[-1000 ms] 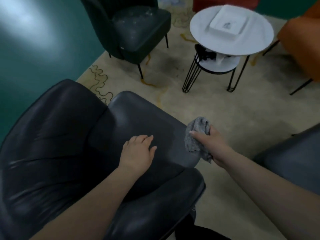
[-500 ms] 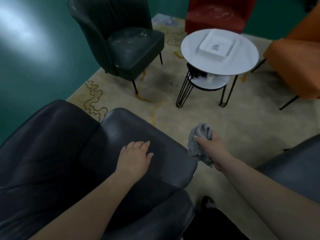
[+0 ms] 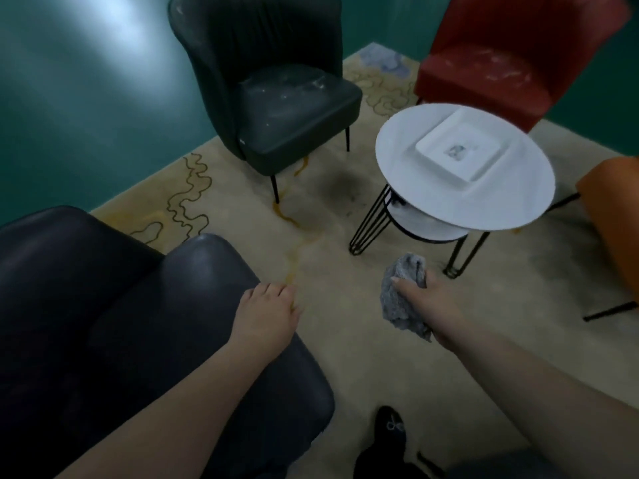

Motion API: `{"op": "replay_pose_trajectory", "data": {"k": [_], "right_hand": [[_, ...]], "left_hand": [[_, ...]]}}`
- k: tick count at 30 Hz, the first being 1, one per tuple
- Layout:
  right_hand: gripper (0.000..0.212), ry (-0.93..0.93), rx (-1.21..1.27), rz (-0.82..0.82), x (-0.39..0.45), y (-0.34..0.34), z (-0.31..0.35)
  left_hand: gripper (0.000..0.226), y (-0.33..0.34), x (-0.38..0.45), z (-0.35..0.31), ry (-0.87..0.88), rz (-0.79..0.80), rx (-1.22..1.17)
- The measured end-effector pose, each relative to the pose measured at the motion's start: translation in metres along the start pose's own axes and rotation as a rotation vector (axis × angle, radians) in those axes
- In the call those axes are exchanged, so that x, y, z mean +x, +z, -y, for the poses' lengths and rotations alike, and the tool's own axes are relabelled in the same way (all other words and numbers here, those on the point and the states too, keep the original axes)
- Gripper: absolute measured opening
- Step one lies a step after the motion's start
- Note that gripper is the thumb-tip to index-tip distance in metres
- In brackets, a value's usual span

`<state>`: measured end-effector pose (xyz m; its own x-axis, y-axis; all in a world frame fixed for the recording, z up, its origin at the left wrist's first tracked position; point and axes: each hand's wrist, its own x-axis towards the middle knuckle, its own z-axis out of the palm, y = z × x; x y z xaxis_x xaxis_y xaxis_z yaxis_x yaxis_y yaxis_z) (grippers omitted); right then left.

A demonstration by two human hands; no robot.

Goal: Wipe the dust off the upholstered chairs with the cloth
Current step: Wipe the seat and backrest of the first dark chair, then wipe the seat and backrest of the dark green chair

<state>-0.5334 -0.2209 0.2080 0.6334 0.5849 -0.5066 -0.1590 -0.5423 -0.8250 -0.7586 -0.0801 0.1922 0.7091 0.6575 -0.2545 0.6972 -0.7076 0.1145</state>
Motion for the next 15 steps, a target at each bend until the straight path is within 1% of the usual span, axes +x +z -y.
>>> {"op": "replay_pose_trajectory", "data": {"k": [2, 5, 8, 11, 13, 15], "right_hand": [[0.045, -0.033, -0.058, 0.059, 0.025, -0.031, 0.015], [0.044, -0.071, -0.096, 0.091, 0.057, -0.065, 0.033], [0.042, -0.097, -0.118, 0.108, 0.086, -0.079, 0.045], [0.039, -0.121, -0.151, 0.096, 0.113, -0.078, 0.058], [0.046, -0.109, -0.175, 0.093, 0.134, -0.074, 0.070], [0.060, -0.110, -0.196, 0.097, 0.157, -0.067, 0.084]], "left_hand": [[0.046, -0.008, 0.021, -0.021, -0.025, -0.002, 0.004], [0.044, -0.020, 0.049, -0.042, -0.068, 0.003, 0.002], [0.045, -0.030, 0.074, -0.053, -0.110, -0.004, 0.017], [0.049, -0.037, 0.101, -0.053, -0.133, -0.023, 0.024], [0.051, -0.043, 0.122, -0.047, -0.143, -0.027, 0.013], [0.049, -0.050, 0.145, -0.040, -0.144, -0.038, 0.021]]}}
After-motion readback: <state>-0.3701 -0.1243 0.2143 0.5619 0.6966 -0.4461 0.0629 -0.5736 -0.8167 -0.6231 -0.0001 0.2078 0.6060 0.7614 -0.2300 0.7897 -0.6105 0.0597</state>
